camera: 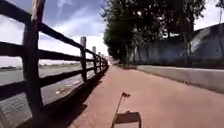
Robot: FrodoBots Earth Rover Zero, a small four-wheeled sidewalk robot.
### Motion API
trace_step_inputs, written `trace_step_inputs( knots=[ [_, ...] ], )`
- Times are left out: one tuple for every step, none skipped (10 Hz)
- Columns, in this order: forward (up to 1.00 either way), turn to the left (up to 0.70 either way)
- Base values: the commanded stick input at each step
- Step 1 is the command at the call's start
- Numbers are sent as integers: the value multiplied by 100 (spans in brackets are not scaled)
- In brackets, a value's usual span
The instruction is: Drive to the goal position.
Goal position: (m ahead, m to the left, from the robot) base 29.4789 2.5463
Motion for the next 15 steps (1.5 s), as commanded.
trace_step_inputs(
  knots=[
    [70,-8],
    [70,-8],
    [70,-8],
    [70,-8],
    [70,-8],
    [70,-8],
    [70,-8],
    [70,-8],
    [70,-8],
    [70,-8],
    [70,-8],
    [70,-8],
    [70,-8],
    [70,-8],
    [70,-8]
  ],
)
